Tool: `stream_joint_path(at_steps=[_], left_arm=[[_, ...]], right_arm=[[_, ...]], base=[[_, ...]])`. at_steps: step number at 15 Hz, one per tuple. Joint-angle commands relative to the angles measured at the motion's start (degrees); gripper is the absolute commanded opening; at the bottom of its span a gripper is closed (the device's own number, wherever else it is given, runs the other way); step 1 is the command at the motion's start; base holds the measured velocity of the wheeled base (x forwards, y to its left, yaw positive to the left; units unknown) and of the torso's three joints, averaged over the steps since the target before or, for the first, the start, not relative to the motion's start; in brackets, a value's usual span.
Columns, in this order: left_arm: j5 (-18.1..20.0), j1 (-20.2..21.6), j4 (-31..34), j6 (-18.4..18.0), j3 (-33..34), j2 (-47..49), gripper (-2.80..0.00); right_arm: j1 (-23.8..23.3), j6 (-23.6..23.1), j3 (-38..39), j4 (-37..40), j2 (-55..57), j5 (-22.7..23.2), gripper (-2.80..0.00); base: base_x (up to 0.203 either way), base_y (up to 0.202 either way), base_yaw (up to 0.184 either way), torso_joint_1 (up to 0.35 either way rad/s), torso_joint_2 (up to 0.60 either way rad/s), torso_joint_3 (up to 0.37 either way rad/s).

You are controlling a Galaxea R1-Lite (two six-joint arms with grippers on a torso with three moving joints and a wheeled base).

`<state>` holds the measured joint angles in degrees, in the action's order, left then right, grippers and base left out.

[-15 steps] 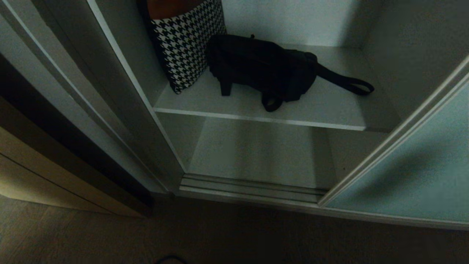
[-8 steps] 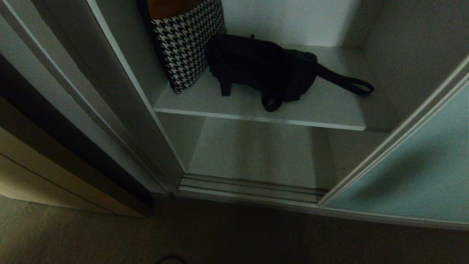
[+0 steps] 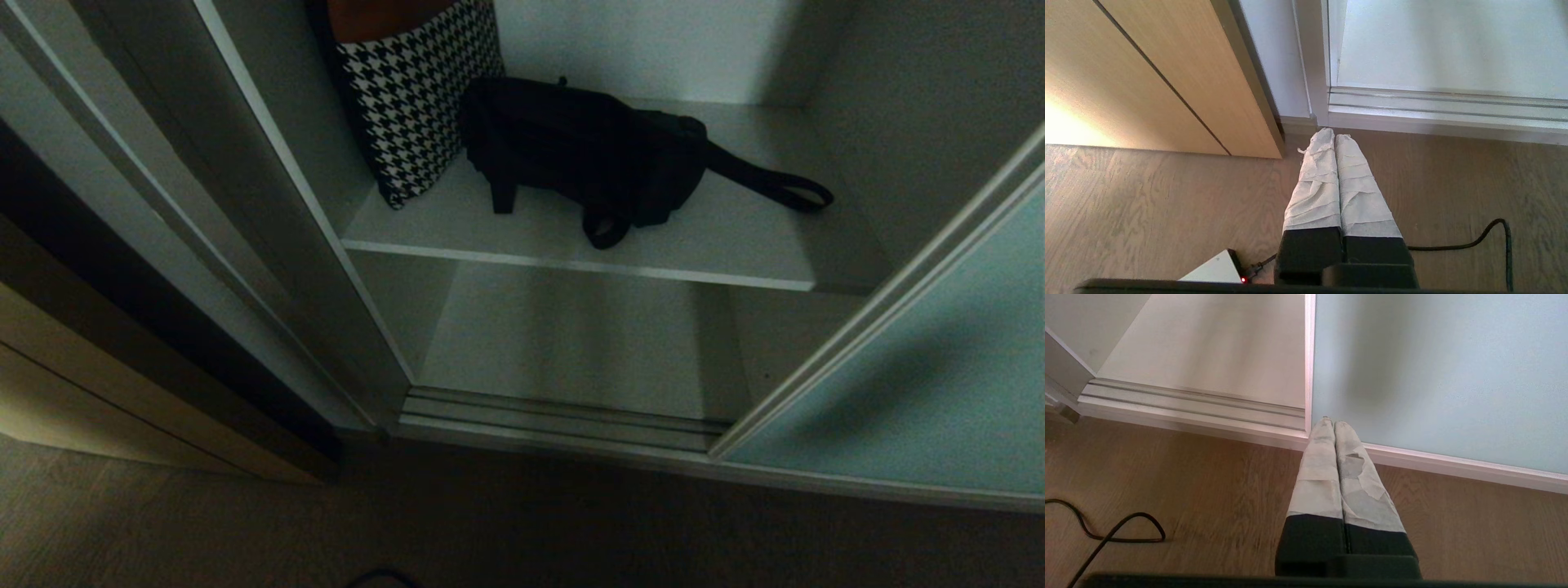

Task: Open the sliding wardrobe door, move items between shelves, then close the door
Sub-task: Close the door

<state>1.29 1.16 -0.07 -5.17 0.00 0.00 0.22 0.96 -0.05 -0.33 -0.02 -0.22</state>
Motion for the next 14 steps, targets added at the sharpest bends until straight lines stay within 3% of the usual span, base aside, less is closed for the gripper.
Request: stream_joint_path(at_steps=[1,5,8,14], left_arm=[[0.0,0.0,0.0,-0.1,0.0,0.1,-2.8],[-0.1,0.0,0.1,0.2,0.0,0.1,-2.8],[-0.3,0.0,-0.3,2.8,0.0,0.1,-2.8],[-0.4,0.0,-0.2,2.8,0.0,0.1,-2.8]], right_arm=[[0.0,0.0,0.0,0.0,-0.1,0.0,-2.8],[0.0,-0.5,0.0,0.0,-0.2,-0.1,-2.8],[0.0,0.1,0.0,0.0,-0.1,-0.1,-2.8],[0.0,-0.1,-0.1,0.3,-0.2,-0.1,-2.8]], base=[[0.0,0.0,0.0,0.0,0.0,0.0],[0.0,0.0,0.0,0.0,0.0,0.0],[0.0,0.0,0.0,0.0,0.0,0.0],[0.0,0.0,0.0,0.0,0.0,0.0]])
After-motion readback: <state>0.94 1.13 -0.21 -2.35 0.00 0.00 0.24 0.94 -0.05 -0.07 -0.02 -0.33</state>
